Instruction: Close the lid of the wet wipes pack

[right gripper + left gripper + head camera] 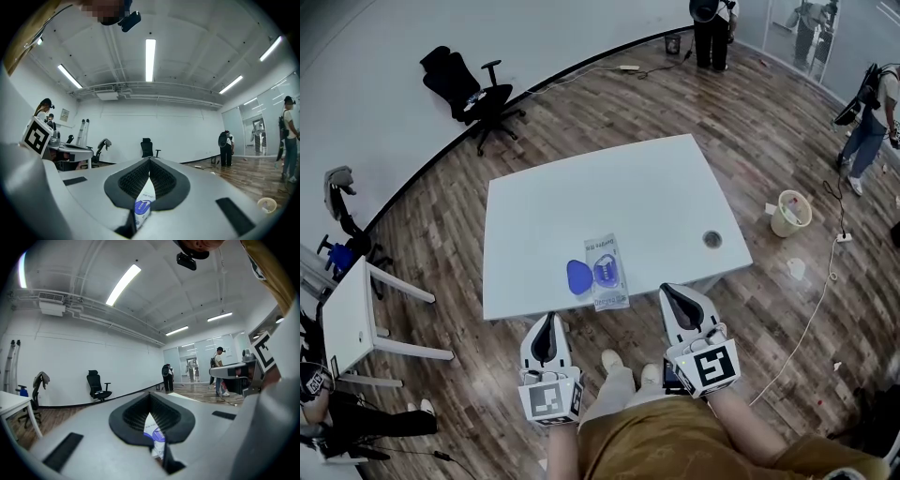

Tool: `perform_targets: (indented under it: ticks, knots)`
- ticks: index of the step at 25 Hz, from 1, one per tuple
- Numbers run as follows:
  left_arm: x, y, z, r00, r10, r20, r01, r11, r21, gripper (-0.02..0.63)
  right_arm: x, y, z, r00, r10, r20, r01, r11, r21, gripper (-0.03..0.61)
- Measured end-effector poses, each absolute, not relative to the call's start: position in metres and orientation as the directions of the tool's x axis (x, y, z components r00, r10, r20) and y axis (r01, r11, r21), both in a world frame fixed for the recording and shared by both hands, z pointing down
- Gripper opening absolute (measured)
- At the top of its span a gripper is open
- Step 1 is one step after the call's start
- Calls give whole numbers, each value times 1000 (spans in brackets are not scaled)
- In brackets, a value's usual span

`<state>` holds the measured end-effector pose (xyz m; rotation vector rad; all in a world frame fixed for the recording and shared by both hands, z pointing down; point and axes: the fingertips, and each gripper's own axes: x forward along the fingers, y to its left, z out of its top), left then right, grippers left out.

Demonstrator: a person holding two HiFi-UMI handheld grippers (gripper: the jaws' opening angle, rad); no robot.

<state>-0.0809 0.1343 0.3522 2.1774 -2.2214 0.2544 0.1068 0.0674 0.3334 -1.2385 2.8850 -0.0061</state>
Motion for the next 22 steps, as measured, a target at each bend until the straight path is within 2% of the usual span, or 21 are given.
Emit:
perform_targets:
  ticks: [10, 22]
  knots:
    - [-94, 102, 357, -18, -992, 128, -996, 6, -88, -5, 105, 39, 337, -666, -746, 12, -746, 666, 2, 6]
    - [-147, 52, 387, -18, -984, 180, -999, 10, -45, -5, 55, -14, 354, -660, -749, 61, -750, 662, 8, 6]
